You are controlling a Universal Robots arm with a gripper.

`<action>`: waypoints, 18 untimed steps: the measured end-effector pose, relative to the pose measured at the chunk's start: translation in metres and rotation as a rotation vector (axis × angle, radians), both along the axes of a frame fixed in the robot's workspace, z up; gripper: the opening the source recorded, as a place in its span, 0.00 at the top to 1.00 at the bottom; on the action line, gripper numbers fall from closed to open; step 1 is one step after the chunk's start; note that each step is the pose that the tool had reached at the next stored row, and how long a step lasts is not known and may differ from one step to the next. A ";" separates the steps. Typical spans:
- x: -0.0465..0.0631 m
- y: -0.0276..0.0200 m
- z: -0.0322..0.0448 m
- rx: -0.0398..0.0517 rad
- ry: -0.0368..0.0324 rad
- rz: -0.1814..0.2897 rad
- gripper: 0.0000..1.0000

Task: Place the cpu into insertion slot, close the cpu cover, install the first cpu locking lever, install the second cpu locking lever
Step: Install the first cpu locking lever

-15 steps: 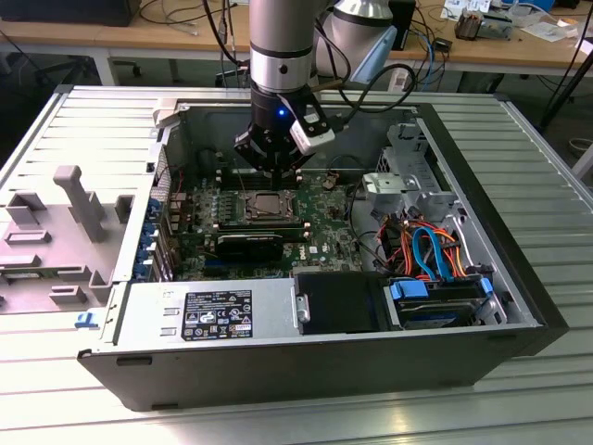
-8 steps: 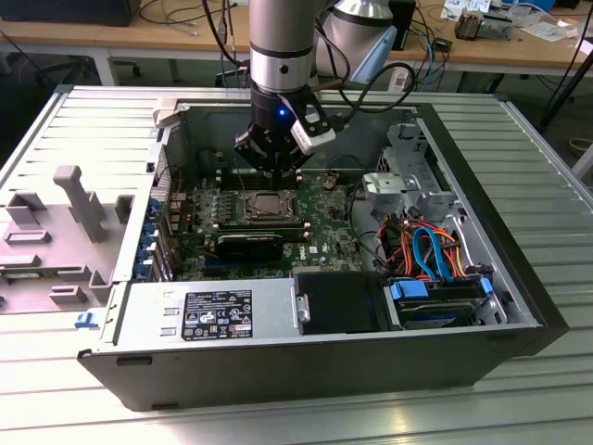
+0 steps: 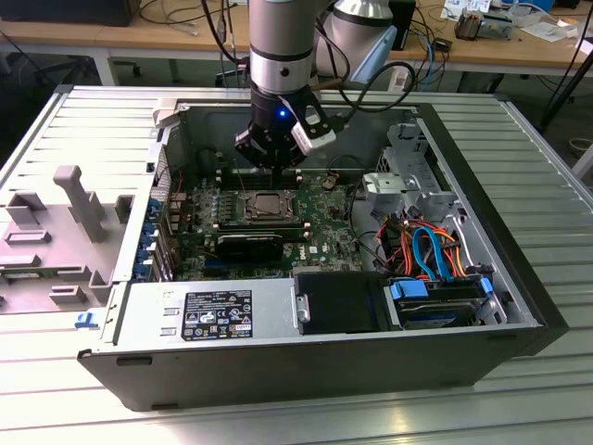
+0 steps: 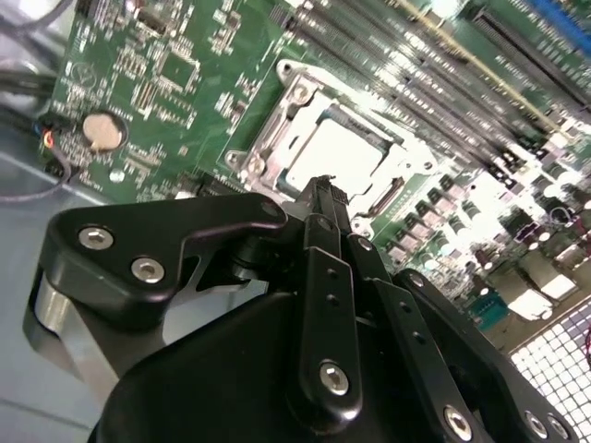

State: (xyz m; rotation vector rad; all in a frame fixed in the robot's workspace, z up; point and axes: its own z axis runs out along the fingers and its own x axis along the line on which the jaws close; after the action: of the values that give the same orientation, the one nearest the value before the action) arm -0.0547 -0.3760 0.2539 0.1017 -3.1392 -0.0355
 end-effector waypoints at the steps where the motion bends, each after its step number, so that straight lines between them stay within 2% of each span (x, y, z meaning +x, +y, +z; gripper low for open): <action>1: 0.000 0.0000 0.0000 0.0015 -0.0001 0.008 0.89; 3: 0.000 0.0000 0.0000 0.0017 0.0000 0.022 0.89; 11: -0.001 0.0000 0.0000 0.0017 0.0000 0.023 0.89; 18: -0.007 0.0000 0.0000 0.0017 0.0000 0.023 0.89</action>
State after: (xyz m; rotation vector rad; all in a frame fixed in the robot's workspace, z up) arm -0.0615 -0.3760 0.2539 0.1375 -3.1376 -0.0381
